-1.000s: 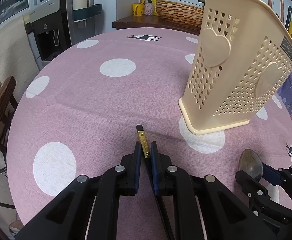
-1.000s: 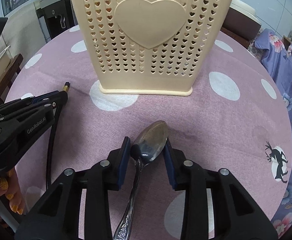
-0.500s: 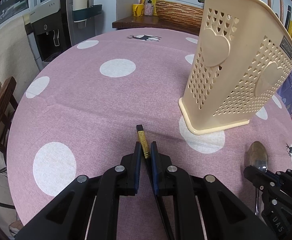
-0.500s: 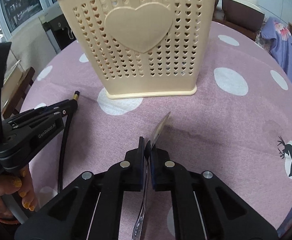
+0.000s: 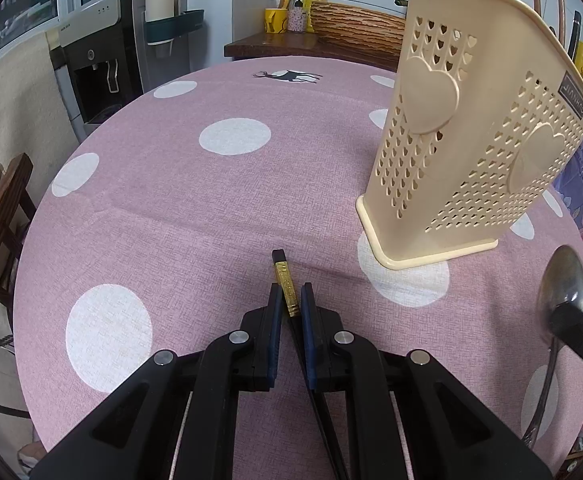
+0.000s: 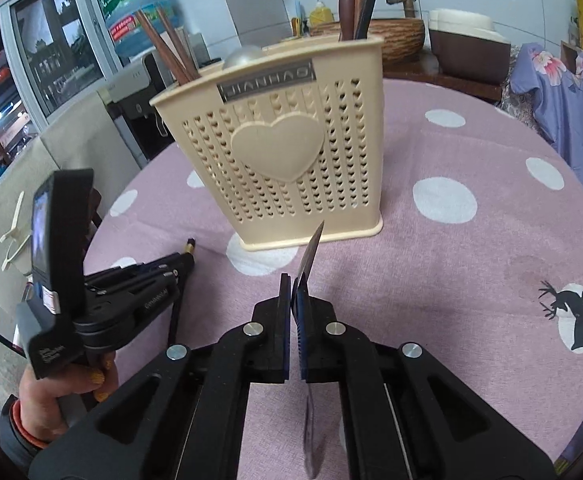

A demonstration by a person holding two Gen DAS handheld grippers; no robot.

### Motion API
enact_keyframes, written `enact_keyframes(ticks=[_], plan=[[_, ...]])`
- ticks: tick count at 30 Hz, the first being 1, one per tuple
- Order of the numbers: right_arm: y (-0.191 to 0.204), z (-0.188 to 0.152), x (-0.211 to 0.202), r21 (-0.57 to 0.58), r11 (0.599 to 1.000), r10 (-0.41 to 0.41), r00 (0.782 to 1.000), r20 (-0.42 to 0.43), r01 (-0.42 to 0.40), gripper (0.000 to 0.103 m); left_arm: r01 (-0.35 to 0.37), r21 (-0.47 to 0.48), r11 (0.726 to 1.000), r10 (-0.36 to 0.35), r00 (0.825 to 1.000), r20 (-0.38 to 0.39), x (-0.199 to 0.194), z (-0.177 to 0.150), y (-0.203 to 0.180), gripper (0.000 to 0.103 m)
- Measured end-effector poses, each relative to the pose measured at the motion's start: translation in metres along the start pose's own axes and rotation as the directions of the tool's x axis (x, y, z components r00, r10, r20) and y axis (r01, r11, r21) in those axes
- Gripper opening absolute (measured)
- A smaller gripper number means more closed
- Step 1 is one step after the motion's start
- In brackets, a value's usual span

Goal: Organize utensils
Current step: 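Carry the spoon and black chopstick with both grippers above the holder opening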

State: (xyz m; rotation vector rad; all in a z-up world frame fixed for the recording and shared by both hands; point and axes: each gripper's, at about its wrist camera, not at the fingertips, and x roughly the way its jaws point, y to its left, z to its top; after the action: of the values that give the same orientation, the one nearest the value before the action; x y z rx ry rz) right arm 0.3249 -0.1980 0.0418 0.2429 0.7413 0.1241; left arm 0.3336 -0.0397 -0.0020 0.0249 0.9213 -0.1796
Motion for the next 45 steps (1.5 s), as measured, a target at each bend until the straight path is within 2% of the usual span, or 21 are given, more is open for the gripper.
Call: enact_keyframes(ticks=[4, 7, 17, 27, 35, 39, 45], plan=[[0.002, 0.002, -0.014, 0.006, 0.999, 0.031, 0.999, 0.037, -0.031, 0.003, 0.003, -0.002, 1.000, -0.003, 1.000, -0.003, 0.000, 0.001, 0.001, 0.010], [0.005, 0.002, -0.021, -0.001, 1.000, 0.021, 0.998, 0.068, -0.021, 0.002, 0.007, -0.007, 1.000, -0.007, 1.000, -0.006, 0.001, 0.001, 0.001, 0.010], [0.008, 0.003, -0.040, -0.007, 0.998, 0.066, 0.990, 0.122, -0.066, 0.002, 0.009, -0.011, 1.000, -0.009, 1.000, -0.006, 0.002, 0.001, 0.002, 0.010], [0.004, 0.004, -0.052, 0.002, 0.997, 0.082, 0.986, 0.142, -0.083, 0.002, 0.064, -0.051, 0.997, -0.065, 0.998, -0.011, -0.001, 0.001, 0.004, 0.008], [0.001, 0.005, -0.056, 0.013, 0.993, 0.113, 0.981, 0.155, -0.116, 0.002, 0.139, -0.086, 0.987, -0.132, 0.988, 0.078, -0.039, 0.007, 0.006, 0.008], [-0.001, 0.008, -0.064, 0.018, 0.986, 0.157, 0.971, 0.180, -0.163, 0.002, 0.190, -0.100, 0.977, -0.174, 0.973, 0.150, -0.070, 0.008, 0.009, 0.008], [-0.001, 0.017, -0.077, 0.011, 0.967, 0.245, 0.944, 0.221, -0.253, 0.002, 0.244, -0.092, 0.965, -0.216, 0.946, 0.242, -0.110, 0.008, 0.009, 0.008]])
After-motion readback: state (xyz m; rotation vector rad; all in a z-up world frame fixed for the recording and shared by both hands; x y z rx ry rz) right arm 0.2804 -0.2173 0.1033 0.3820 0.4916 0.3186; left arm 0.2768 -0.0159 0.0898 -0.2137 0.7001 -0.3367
